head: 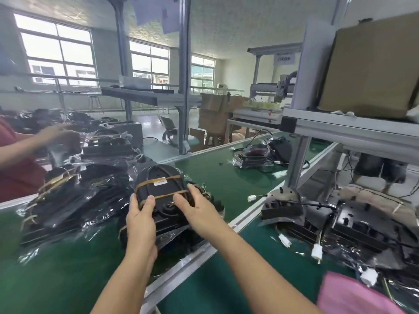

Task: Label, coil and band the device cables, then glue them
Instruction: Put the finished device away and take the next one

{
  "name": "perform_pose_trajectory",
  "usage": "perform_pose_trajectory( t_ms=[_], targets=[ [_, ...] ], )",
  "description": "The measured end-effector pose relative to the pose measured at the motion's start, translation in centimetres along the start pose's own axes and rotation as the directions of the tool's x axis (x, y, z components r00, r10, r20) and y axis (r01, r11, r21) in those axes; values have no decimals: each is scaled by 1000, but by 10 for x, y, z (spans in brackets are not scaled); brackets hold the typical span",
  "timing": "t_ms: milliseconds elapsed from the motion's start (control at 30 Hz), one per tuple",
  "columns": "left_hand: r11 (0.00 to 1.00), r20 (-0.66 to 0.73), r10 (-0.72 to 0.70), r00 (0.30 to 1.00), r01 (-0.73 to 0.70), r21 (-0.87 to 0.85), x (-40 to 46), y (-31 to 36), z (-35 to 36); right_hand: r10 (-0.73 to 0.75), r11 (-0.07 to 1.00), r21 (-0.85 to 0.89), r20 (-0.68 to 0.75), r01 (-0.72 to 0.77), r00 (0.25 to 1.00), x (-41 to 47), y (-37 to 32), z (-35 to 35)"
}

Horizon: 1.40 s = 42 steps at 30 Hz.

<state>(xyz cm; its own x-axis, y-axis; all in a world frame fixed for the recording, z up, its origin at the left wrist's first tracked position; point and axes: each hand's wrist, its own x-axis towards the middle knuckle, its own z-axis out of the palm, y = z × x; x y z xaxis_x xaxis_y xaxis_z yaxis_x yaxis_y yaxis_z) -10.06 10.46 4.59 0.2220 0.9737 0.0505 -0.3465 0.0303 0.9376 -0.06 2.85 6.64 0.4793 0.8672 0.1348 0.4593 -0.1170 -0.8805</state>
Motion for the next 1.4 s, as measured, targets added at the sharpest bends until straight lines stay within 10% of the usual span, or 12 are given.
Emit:
perform_pose_trajectory(
  t_ms=[367, 667, 867, 967, 1133, 1400],
  targets=[
    [968, -174, -160, 972, 189, 167, 12, -44, -38, -36, 790, -598, 177, 136, 984, -6, 22, 33],
    [791, -243, -60, 968, 195, 580, 14, -46, -29, -87, 704, -690, 148, 166, 985, -21, 38, 16],
    [879, -231, -125, 965, 216, 426, 18, -47, -33, -149, 875, -478, -126, 72, 981, -18, 47, 5],
    [915, -220, -149, 964, 219, 340, 17, -46, -34, 72, 974, -187, -297, -132, 952, -7, 50, -12],
    [928, -219, -189, 957, 247, 280, 15, -46, -37, 451, 864, 331, -173, -379, 876, 16, 66, -32],
    [948, -166, -201, 966, 234, 217, 22, -56, -36, 454, 824, 434, -119, -365, 883, 33, 92, -22]
  ],
)
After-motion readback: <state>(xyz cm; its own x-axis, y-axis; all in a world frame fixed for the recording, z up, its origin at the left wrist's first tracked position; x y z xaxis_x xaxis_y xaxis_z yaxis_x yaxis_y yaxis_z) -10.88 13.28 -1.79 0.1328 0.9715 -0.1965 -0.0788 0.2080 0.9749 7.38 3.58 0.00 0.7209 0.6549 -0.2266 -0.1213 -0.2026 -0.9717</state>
